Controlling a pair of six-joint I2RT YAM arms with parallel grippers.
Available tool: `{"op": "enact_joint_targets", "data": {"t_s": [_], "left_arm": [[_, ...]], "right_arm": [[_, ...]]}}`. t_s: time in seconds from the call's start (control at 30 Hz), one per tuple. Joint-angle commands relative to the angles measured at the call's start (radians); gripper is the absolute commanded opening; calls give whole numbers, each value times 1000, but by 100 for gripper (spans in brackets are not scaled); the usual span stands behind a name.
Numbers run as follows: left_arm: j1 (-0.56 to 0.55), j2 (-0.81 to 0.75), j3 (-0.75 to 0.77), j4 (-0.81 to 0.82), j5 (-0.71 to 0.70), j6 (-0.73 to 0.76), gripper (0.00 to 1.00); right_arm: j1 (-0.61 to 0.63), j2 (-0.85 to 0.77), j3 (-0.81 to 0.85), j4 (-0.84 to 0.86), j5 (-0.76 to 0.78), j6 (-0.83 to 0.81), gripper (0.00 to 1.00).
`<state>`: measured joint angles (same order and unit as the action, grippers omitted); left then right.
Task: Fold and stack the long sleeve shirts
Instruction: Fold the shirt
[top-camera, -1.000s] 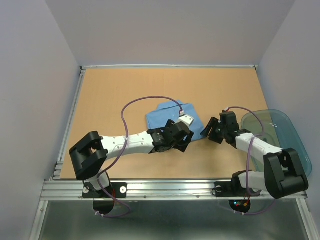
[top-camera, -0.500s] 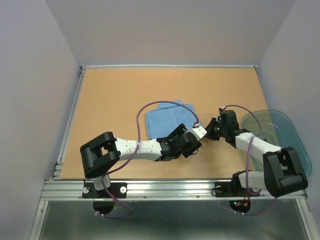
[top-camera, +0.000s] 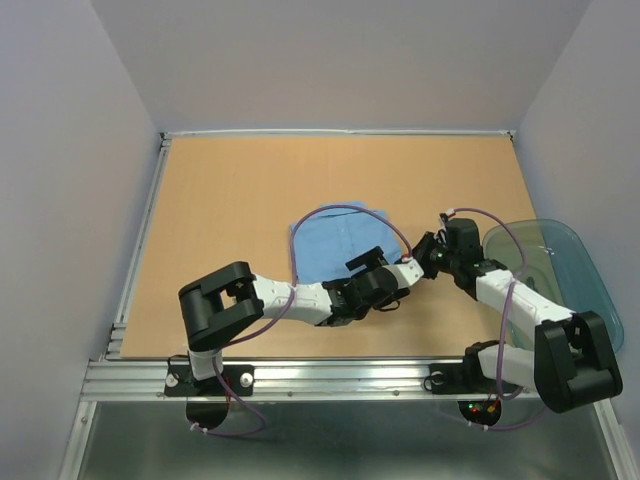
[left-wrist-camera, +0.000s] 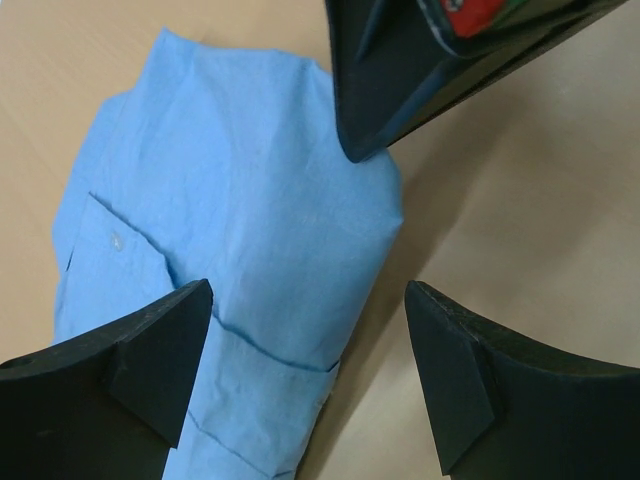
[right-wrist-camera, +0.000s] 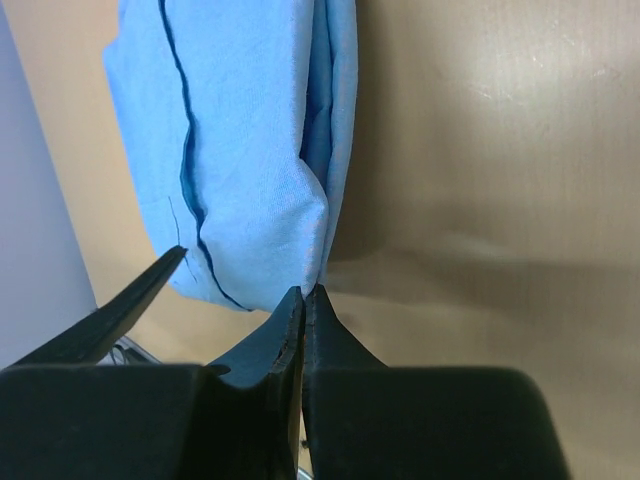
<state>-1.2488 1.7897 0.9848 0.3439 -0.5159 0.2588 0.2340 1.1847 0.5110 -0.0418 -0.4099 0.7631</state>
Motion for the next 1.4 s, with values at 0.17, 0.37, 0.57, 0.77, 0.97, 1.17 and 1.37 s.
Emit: {"op": "enact_joint_targets", "data": {"t_s": [0.17, 0.37, 0.57, 0.77, 0.97, 1.17, 1.37], "left_arm": [[-18, 54, -41, 178, -134, 63, 89], [-18, 79, -40, 254, -199, 71, 86], [-23, 125, -24, 259, -233, 66, 63], [-34, 96, -61, 257, -239, 31, 21], [-44, 42, -127, 253, -237, -3, 20], [-58, -35, -187, 227, -245, -47, 20], [-58, -92, -212, 185, -233, -87, 20]], "right_arm": [[-5, -46, 46, -6, -38, 39, 1], [-4, -68, 26, -9, -49, 64, 1], [-4, -83, 27, -9, -50, 84, 1], [-5, -85, 30, -12, -7, 74, 27], [-9, -16, 104, -39, 25, 44, 76], [-21, 78, 159, -46, 13, 59, 88], [-24, 217, 165, -33, -79, 99, 93]]}}
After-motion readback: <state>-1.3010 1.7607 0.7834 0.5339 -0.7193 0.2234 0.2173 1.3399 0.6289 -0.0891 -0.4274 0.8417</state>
